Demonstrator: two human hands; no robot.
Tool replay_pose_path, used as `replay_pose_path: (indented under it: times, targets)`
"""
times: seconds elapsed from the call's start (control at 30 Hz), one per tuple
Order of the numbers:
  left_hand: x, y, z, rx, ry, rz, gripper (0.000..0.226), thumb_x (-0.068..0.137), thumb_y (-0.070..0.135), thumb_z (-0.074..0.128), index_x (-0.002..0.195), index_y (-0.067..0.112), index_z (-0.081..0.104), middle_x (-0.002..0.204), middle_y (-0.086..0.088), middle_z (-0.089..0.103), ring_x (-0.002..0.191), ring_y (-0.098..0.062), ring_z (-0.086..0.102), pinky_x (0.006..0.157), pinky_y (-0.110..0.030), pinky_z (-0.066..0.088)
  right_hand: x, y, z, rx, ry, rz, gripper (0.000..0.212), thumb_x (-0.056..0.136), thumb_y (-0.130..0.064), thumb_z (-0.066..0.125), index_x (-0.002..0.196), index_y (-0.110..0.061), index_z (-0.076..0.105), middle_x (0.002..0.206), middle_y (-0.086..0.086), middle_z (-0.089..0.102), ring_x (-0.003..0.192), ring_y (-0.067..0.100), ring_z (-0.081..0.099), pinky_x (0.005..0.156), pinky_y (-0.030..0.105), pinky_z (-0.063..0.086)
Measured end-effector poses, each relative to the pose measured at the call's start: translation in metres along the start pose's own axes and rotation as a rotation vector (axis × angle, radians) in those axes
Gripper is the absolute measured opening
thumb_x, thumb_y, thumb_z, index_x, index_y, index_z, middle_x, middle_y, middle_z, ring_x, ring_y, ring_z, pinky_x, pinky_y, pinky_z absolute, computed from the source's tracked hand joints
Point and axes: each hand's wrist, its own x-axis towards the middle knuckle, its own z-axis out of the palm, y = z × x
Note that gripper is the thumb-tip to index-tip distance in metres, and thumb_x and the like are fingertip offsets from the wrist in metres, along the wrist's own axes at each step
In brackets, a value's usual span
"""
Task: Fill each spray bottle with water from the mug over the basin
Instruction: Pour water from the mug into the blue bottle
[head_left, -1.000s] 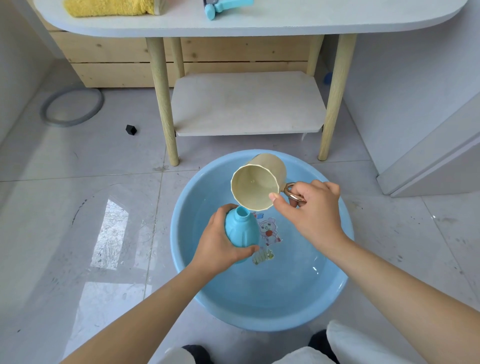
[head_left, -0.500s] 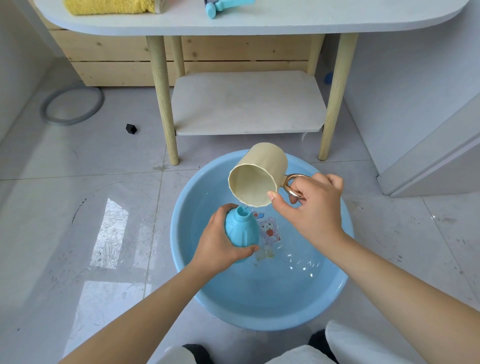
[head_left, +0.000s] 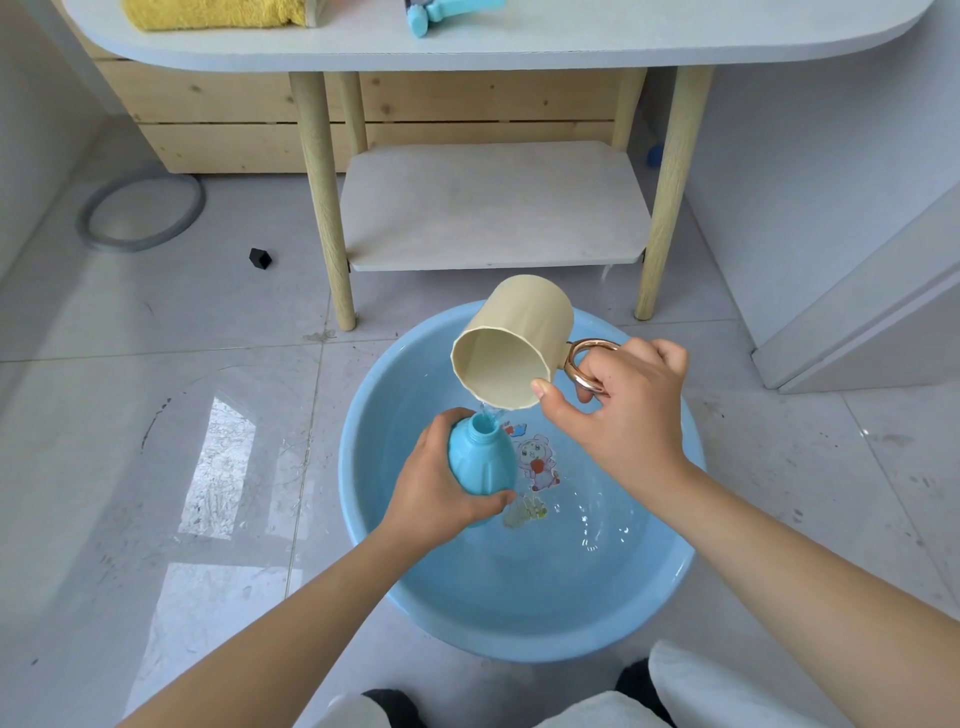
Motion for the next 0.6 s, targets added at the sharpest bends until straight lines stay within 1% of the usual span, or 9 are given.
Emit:
replay_pose_path:
  times: [0.07,0.1,0.2,0.33,0.43,0.6]
  targets:
    - [-0.0002,0.0003,-0.0002,0.004,0.000,-0.004,0.083,0.055,0.035,0.089,0.116,0.042,0.034,0.116,0.014,0.052,0.099,-0.006,0.052,0.079,-0.025,0.049,0.0000,-0.0001,0.0004,-0.006,0.002,-0.010,0.047,0.075,-0.052,0.060,0.054,-0.015,0.039,0.049,-0.008,0.040,0.058,0.019,0.042,0.078,0.031,0.025]
    - [0.0000,0.0002,-0.0003,0.005,0.001,-0.005,0.083,0.055,0.035,0.089,0.116,0.043,0.033,0.116,0.014,0.052,0.099,-0.006,0.052,0.079,-0.026,0.049,0.0001,-0.0002,0.0004,-0.009,0.002,-0.015,0.047,0.075,-0.053,0.060,0.054,-0.016,0.039,0.049,-0.009,0.039,0.058,0.019,0.042,0.078,0.032,0.025]
    - [0.0005,-0.0006,-0.0002,0.008,-0.001,-0.001,0.083,0.054,0.037,0.089,0.116,0.043,0.033,0.116,0.014,0.052,0.100,-0.006,0.052,0.079,-0.020,0.044,0.0005,-0.0001,0.0001,-0.016,0.006,-0.031,0.045,0.075,-0.052,0.059,0.056,-0.019,0.035,0.050,-0.012,0.035,0.058,0.017,0.041,0.078,0.031,0.025]
    - [0.0008,-0.0003,-0.0004,0.005,0.003,0.001,0.083,0.055,0.035,0.089,0.116,0.042,0.034,0.115,0.015,0.052,0.100,-0.006,0.052,0.077,-0.017,0.042,0.0014,0.0002,0.0000,-0.027,0.009,-0.046,0.045,0.075,-0.053,0.059,0.057,-0.021,0.032,0.051,-0.014,0.032,0.059,0.016,0.038,0.078,0.029,0.023]
    - [0.0006,0.0000,-0.0010,0.003,0.001,-0.004,0.082,0.055,0.034,0.089,0.116,0.042,0.034,0.114,0.014,0.053,0.099,-0.006,0.052,0.073,-0.010,0.040,0.0014,0.0008,0.0003,-0.037,0.017,-0.068,0.045,0.075,-0.052,0.060,0.058,-0.021,0.032,0.051,-0.013,0.035,0.060,0.015,0.037,0.078,0.028,0.022]
    - [0.0003,0.0001,-0.0013,0.012,0.001,-0.009,0.082,0.055,0.035,0.088,0.115,0.042,0.033,0.114,0.015,0.052,0.097,-0.005,0.052,0.071,-0.007,0.038,0.0014,0.0018,0.0013,-0.047,0.025,-0.090,0.046,0.075,-0.053,0.060,0.057,-0.020,0.033,0.048,-0.009,0.041,0.060,0.016,0.039,0.079,0.028,0.022]
